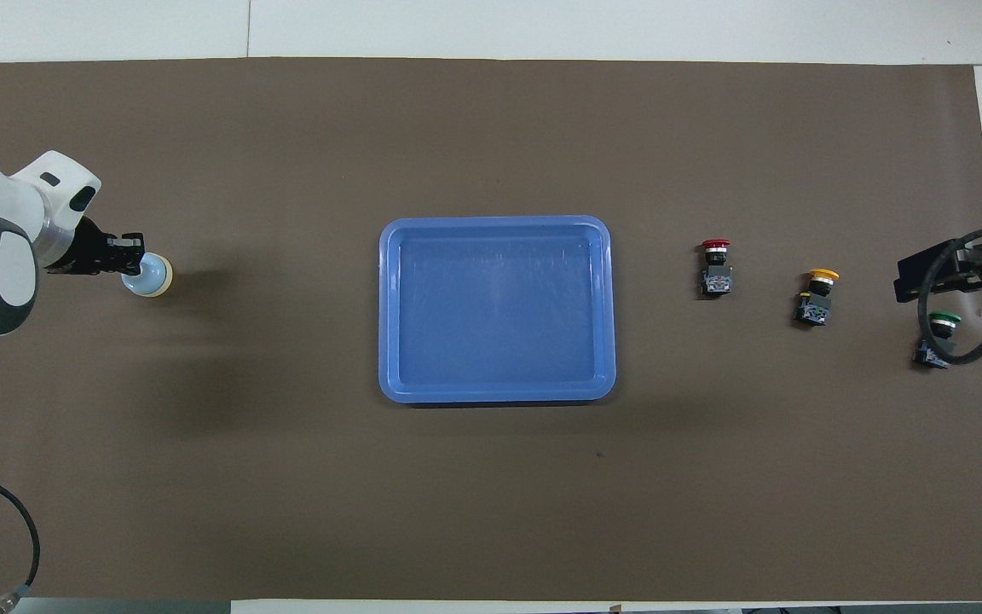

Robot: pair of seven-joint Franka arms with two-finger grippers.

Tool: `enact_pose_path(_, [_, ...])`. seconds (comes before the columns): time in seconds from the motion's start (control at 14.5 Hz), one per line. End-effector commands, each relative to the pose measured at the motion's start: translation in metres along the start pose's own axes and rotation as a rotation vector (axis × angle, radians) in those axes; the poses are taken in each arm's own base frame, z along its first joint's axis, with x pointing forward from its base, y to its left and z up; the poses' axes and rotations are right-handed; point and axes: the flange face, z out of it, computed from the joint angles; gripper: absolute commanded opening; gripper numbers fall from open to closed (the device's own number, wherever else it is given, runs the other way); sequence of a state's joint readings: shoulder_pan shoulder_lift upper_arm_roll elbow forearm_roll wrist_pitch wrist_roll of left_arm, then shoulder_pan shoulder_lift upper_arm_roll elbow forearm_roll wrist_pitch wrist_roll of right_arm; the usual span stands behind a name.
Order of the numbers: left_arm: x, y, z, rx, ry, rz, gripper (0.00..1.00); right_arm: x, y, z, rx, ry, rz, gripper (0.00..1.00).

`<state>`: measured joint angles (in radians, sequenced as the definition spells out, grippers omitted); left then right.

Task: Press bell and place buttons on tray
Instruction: 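Lift the left gripper off the bell and draw it back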

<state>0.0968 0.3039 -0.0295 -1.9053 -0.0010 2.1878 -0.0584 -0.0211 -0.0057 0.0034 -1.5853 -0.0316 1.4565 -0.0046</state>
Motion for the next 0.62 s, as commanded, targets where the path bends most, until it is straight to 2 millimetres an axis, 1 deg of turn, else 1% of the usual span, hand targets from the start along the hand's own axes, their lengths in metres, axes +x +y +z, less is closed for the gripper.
enact_pose_path(0.0, [-0.005, -0.007, 0.01, -0.002, 0.008, 0.003, 0.0, -0.002, 0.004, 0.001, 0.005, -0.009, -0.017, 1.0])
enact_pose_path(0.07, [-0.002, -0.004, 0.004, -0.002, -0.002, 0.006, 0.0, -0.002, 0.004, 0.001, 0.005, -0.009, -0.018, 1.0])
enact_pose_path(0.14, [0.001, 0.001, -0.006, -0.002, -0.011, 0.013, 0.0, -0.002, 0.004, 0.001, 0.005, -0.009, -0.018, 1.0])
enact_pose_path(0.35, [0.004, 0.006, -0.051, 0.001, -0.058, 0.013, 0.0, -0.002, 0.004, 0.001, 0.005, -0.009, -0.018, 1.0])
enact_pose_path(0.48, [-0.001, 0.018, -0.084, 0.004, -0.074, 0.028, 0.0, -0.002, 0.005, 0.002, 0.005, -0.009, -0.017, 1.0])
enact_pose_path(0.55, [-0.003, 0.019, -0.098, 0.005, -0.075, 0.03, 0.0, -0.002, 0.004, 0.001, 0.005, -0.009, -0.018, 1.0])
